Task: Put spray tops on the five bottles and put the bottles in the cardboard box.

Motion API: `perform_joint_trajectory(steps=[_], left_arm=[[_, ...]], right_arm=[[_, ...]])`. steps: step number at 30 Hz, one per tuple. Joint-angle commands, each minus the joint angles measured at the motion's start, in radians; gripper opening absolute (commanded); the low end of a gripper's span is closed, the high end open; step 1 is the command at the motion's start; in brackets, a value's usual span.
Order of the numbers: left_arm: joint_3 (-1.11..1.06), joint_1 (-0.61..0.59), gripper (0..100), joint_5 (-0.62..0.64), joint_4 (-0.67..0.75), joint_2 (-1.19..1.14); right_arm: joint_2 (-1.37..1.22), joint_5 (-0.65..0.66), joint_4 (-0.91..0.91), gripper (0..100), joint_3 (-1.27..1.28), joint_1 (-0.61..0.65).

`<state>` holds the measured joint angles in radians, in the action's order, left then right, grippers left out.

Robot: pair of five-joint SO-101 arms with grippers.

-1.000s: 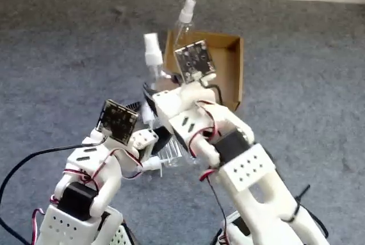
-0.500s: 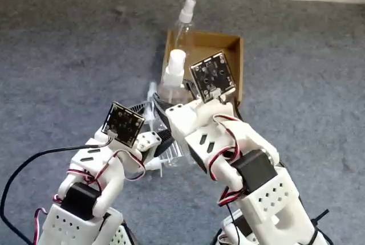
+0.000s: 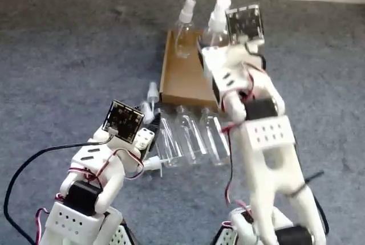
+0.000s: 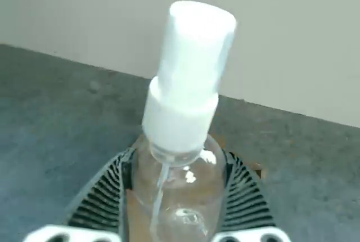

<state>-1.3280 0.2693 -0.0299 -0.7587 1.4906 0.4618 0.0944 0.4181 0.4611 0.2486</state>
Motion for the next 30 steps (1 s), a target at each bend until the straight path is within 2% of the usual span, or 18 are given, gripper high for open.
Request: perform_joint_trajectory(steps=[1, 8, 14, 18, 30], left_arm=[[0.005, -0.016, 4, -0.005, 0.031, 0.012], [0.004, -0.016, 3, -0.005, 0.032, 0.012], [0.004, -0.015, 3, -0.005, 0.032, 0.012], [0.004, -0.015, 3, -0.005, 0.032, 0.012], [0.004, -0.015, 3, -0.005, 0.032, 0.012]], right_arm=[[-0.110, 0.012, -0.156, 0.4, -0.087, -0.039], [-0.348, 0.011, -0.371, 0.4, -0.090, -0.091], [-0.541, 0.002, -0.506, 0.4, -0.130, -0.088], [-0.662, -0.091, -0.504, 0.4, -0.234, -0.094], [-0.845, -0.094, -0.512, 0.4, -0.380, -0.099]])
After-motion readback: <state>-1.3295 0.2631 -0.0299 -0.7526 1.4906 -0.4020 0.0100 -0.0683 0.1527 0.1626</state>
